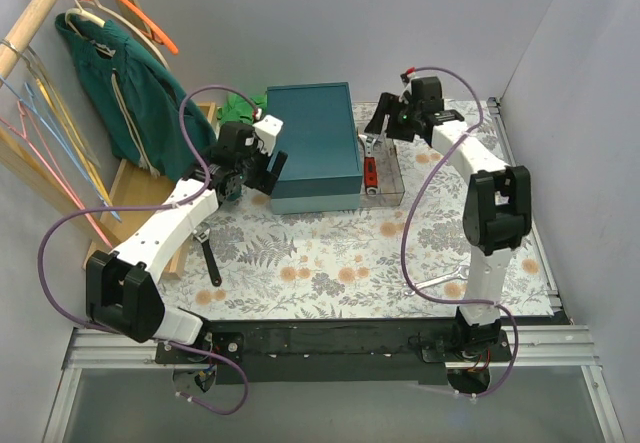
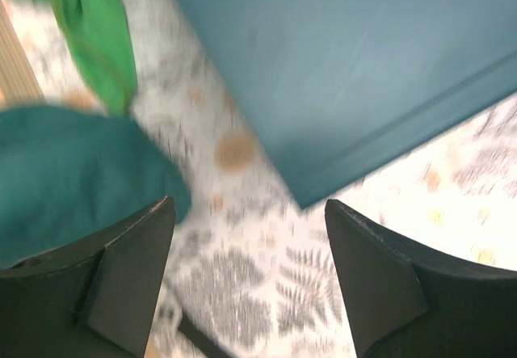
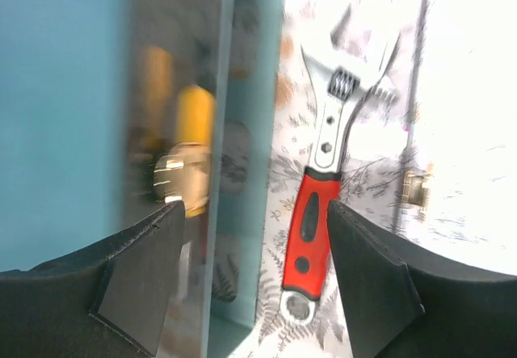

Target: Sort the tools into containers

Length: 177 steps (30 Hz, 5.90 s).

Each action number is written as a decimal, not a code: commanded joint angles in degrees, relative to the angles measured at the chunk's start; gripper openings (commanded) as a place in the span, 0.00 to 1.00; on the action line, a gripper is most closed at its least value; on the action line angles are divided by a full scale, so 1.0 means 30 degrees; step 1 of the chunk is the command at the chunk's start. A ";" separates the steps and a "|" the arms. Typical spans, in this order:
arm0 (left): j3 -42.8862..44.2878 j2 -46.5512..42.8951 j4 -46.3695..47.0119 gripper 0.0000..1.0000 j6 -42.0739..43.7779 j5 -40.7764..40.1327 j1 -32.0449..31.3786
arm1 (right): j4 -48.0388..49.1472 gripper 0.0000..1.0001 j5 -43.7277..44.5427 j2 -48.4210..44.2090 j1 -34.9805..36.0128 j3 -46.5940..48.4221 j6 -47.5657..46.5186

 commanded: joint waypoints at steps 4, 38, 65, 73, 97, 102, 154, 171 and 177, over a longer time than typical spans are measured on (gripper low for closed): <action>-0.1103 -0.0901 -0.4640 0.68 -0.0236 0.0360 0.2202 | -0.0039 0.79 0.1516 -0.5603 -0.0587 -0.2841 -0.2091; -0.8367 0.4255 -0.5022 0.36 0.0110 0.1841 0.5280 | 0.0079 0.78 0.1633 -1.1027 0.0320 -0.7100 -0.6486; -0.7990 -0.4738 -0.6135 0.00 0.7323 0.9262 0.4488 | 0.1426 0.72 -0.2057 -1.1612 0.2137 -0.9002 -0.8480; -0.7314 -0.6112 -0.7043 0.00 0.9806 1.2486 0.4518 | 0.0732 0.78 -1.0490 -1.2171 0.3832 -1.1083 -1.4908; -1.0038 -0.1519 0.0249 0.47 0.5336 0.6868 0.1680 | 0.0194 0.86 -0.7305 -1.1465 0.6825 -1.0818 -1.7679; -1.0419 0.0238 0.1594 0.45 0.2846 0.3446 -0.0516 | 0.0547 0.85 -0.6658 -1.2168 0.6825 -1.1608 -1.7679; -0.6726 -0.1955 -0.0570 0.43 0.2605 0.9063 -0.1135 | 0.3916 0.86 -0.8007 -1.3722 0.4540 -1.3249 -0.8861; -1.0507 0.0680 0.3853 0.42 0.2021 0.3994 -0.3802 | 1.1529 0.84 -0.3436 -1.1585 0.7293 -1.8727 -0.3033; -1.1532 0.0918 0.3009 0.17 0.2079 0.5012 -0.3861 | 1.3580 0.84 -0.3141 -1.0618 0.7704 -1.9724 -0.2591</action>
